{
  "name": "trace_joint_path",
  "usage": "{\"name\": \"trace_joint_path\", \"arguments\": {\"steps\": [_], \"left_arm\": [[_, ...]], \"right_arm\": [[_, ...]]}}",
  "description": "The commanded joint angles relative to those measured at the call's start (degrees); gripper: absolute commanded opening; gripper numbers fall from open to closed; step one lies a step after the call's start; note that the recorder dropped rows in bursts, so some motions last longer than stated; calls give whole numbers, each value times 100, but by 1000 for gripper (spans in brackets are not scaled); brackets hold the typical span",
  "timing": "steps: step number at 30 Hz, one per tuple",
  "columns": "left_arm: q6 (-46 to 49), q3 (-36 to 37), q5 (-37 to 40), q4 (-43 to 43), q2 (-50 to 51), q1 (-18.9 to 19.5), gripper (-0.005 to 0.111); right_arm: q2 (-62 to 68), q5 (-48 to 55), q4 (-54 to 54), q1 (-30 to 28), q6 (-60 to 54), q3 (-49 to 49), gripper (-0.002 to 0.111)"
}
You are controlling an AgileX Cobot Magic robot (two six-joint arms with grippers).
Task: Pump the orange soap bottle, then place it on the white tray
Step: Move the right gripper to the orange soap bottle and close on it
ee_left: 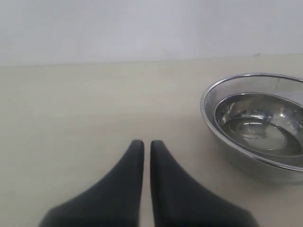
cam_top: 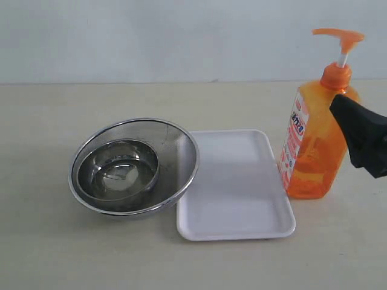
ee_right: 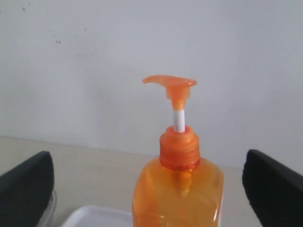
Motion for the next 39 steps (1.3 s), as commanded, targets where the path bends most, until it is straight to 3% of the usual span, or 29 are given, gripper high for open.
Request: {"name": "trace_joint_path", "arguments": {"steps": [1,10,13,18,21,30,39], "left_arm": [[17,14,2,-26,-19,19,5],[17,14,2,-26,-19,19,5],[17,14,2,-26,-19,19,5],[17,14,2,-26,-19,19,5],[17,14,2,-26,-19,19,5],[17,14,2,-26,-19,19,5],[17,14,2,-26,-19,19,5]], "right_arm": [[7,-184,373,-4,-208,-66,104],[69,-117,318,27,-154,-435,104],[362,-117,522,378,-282,-592,104],[1140,-386,1778,1196,-1755,-677,104],[1592,-737,1855,1406,-1779,-677,104],[2387,-1474,2026,1420,-1850,-666,104],[3166,-1513,2113,1420,-1861,-666,104]]}}
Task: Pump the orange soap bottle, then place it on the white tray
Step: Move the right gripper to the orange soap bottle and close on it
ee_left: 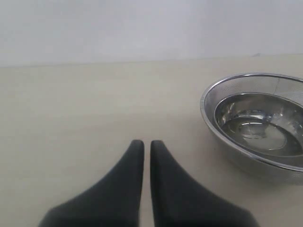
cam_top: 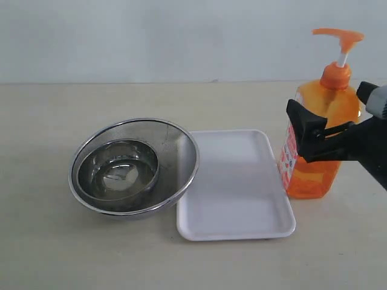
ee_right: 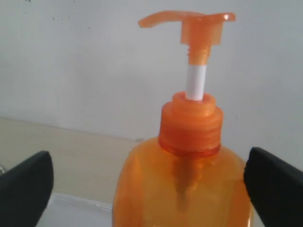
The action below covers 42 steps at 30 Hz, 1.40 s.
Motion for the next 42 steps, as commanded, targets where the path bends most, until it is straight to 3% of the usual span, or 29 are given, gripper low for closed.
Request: {"name": "trace_joint_path", "arguments": {"steps": [1,22,42], "left_arm": [[17,14,2,-26,-19,19,5],[17,14,2,-26,-19,19,5],[17,14,2,-26,-19,19,5]], "right_arm": [[413,51,32,9,32,-17,104],[1047,51,106,9,405,-17,104],[1969,51,213,9,620,-679,104]]}}
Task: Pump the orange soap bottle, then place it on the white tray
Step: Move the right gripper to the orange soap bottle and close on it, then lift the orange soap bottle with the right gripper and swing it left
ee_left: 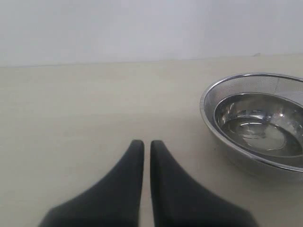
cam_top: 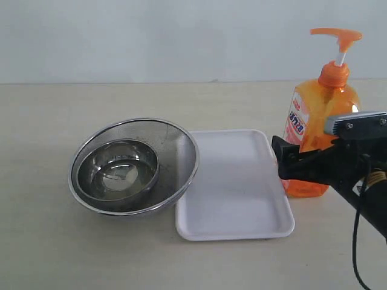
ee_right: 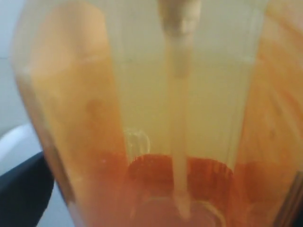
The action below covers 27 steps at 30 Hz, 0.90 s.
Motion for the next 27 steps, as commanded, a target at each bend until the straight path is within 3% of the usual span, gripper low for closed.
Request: {"name": "trace_joint_path", "arguments": {"steps": [1,4,6,15,27], "left_arm": [[17,14,2,-26,-19,19,5],[17,14,2,-26,-19,19,5],[17,14,2,-26,-19,19,5],[17,14,2,-26,-19,19,5],[17,14,2,-26,-19,19,5]], "right_arm": [[28,-18,-22,9,73,-93,104],[28,-18,137,9,73,-93,102],[28,-18,147,9,73,-93,95],[28,-18,199,9,73,-93,0],[17,-18,515,9,52,-93,0]]}}
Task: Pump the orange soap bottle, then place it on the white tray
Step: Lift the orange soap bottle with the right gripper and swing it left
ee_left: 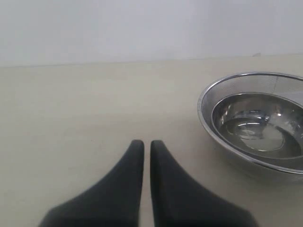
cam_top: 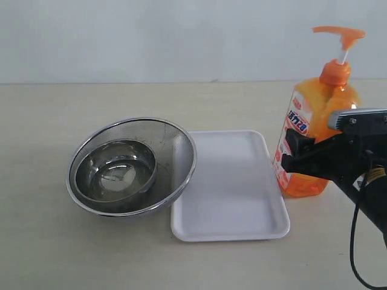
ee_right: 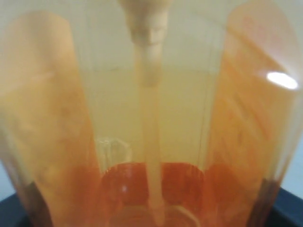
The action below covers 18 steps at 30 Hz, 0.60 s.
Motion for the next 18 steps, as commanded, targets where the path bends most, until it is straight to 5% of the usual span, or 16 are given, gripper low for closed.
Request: {"name": "trace_joint_path", "arguments": {"steps": [1,18], "left_arm": [[17,14,2,-26,-19,19,5],[17,14,2,-26,-19,19,5]], "right_arm": [[-18,3,175,9,9,-2,0],[-1048,3,41,9,-550,5,0]]}}
